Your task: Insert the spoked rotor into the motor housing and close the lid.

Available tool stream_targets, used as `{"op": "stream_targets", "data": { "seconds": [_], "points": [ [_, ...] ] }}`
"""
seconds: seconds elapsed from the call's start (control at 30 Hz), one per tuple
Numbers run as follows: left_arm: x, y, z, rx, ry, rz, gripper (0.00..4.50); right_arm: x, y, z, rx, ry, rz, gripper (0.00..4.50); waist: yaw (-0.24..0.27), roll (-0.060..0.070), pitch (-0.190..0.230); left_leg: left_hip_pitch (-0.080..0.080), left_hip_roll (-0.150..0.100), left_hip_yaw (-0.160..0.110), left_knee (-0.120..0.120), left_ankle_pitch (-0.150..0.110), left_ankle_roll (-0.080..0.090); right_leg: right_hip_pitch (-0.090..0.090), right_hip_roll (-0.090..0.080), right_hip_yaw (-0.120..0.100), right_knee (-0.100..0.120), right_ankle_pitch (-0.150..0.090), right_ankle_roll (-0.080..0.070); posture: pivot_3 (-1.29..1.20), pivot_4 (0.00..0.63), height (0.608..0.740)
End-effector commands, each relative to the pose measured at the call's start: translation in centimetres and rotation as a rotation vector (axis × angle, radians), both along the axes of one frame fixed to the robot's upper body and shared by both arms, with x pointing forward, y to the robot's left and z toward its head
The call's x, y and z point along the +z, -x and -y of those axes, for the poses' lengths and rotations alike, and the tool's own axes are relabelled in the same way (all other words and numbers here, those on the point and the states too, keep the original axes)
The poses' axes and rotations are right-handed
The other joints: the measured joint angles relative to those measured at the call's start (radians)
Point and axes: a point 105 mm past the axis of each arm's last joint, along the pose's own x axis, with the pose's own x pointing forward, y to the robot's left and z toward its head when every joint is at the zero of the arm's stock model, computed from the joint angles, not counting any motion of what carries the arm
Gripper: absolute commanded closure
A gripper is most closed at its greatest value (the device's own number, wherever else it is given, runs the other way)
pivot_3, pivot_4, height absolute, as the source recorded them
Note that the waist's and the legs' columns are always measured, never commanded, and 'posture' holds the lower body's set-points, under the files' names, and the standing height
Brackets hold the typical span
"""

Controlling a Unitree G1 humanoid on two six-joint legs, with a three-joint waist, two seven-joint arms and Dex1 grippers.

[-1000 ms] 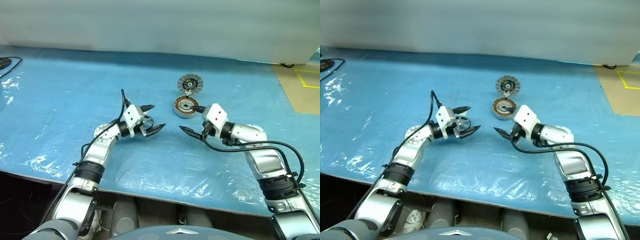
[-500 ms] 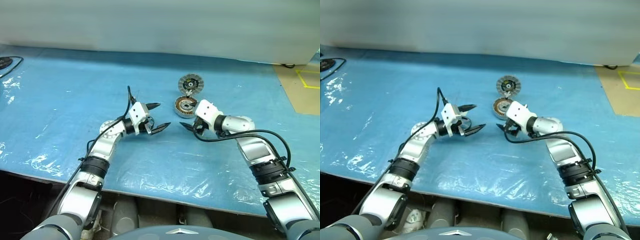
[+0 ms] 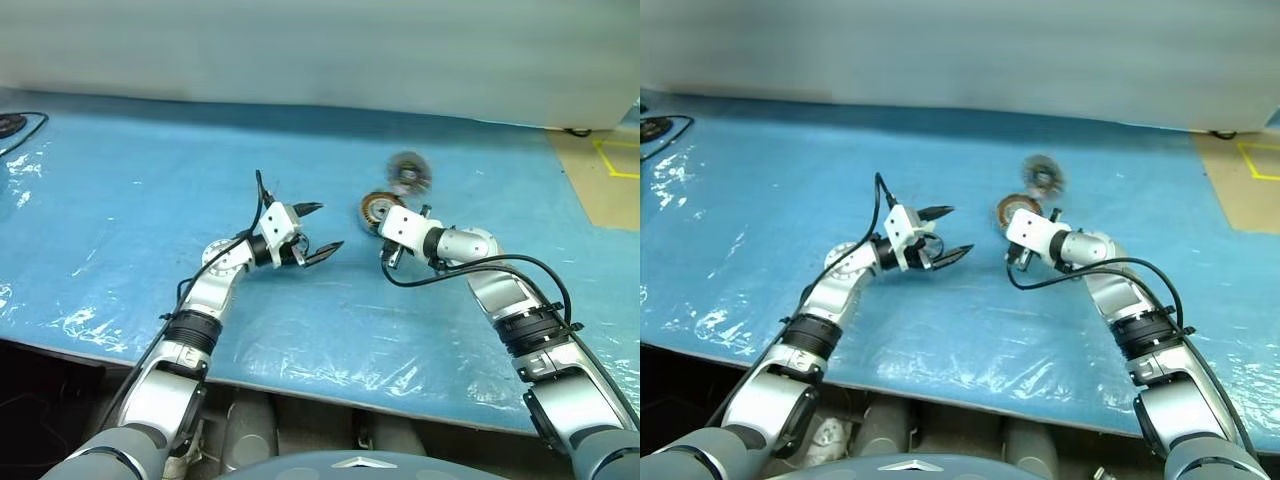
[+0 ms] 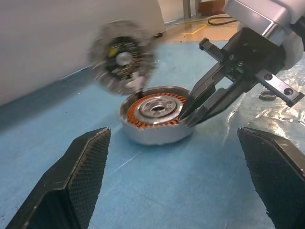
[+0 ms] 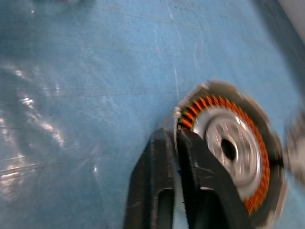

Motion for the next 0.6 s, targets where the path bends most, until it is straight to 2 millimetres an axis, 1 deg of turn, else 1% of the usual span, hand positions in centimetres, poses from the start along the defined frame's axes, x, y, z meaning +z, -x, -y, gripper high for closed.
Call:
{"op": "stream_targets", "data": {
  "seconds": [0.03,0.13,0.2,0.3,0.4,0.47,0.53,0.6],
  "points": [
    [0.6,0.1,0.3,-0.016,-0.002,0.032,0.00,1.8,-0.5,0.5,-0.009,-0.005,0.075,4.48,-0.001,0.000,0.000,0.000,0.000,0.000,0.000,0.000,0.000,0.000,0.000,0.000,0.000,0.000,0.000,0.00,0.150,0.740],
    [0.6,0.1,0.6,-0.033,-0.010,0.032,0.00,1.8,0.0,0.1,0.006,-0.023,0.065,4.48,-0.002,0.000,0.000,0.000,0.000,0.000,0.000,0.000,0.000,0.000,0.000,0.000,0.000,0.000,0.000,0.00,0.150,0.740],
    [0.7,0.2,0.7,-0.040,-0.008,0.033,0.00,1.8,0.7,-0.7,0.048,-0.062,0.037,4.48,-0.002,0.000,0.000,0.000,0.000,0.000,0.000,0.000,0.000,0.000,0.000,0.000,0.000,0.000,0.000,0.00,0.150,0.740],
    [0.1,0.6,0.6,-0.050,-0.013,0.019,0.00,2.0,2.5,-2.1,0.136,-0.126,-0.024,4.48,-0.001,0.000,0.000,0.000,0.001,0.000,0.000,-0.001,0.001,0.000,0.000,0.000,0.000,0.000,0.000,0.00,0.150,0.740],
    [-0.4,0.9,0.7,-0.059,-0.020,0.007,0.00,1.9,4.9,-3.1,0.238,-0.146,-0.112,4.48,-0.002,0.000,0.000,0.000,0.001,0.000,0.000,0.000,0.005,-0.001,0.001,0.000,0.000,0.000,0.000,0.00,0.150,0.740],
    [-0.4,0.8,1.0,-0.064,-0.019,0.009,0.00,1.1,6.8,-3.4,0.299,-0.120,-0.214,4.48,-0.001,0.000,0.000,0.000,0.001,0.000,-0.001,0.000,0.006,-0.001,0.001,0.000,0.000,0.000,0.000,0.00,0.150,0.740],
    [-0.1,0.7,1.3,-0.070,-0.016,0.016,0.00,0.4,8.1,-3.4,0.341,-0.090,-0.292,4.48,0.003,0.000,0.000,0.000,0.001,0.000,0.000,-0.001,0.006,-0.001,0.000,0.000,0.000,0.000,0.000,0.00,0.150,0.740],
    [0.2,0.7,1.6,-0.071,-0.005,0.024,0.00,0.1,8.5,-3.4,0.345,-0.078,-0.321,4.48,0.002,0.000,0.000,0.000,0.001,0.000,0.000,-0.002,0.004,0.000,0.000,0.000,0.000,0.000,0.000,0.00,0.150,0.740]
  ]
}}
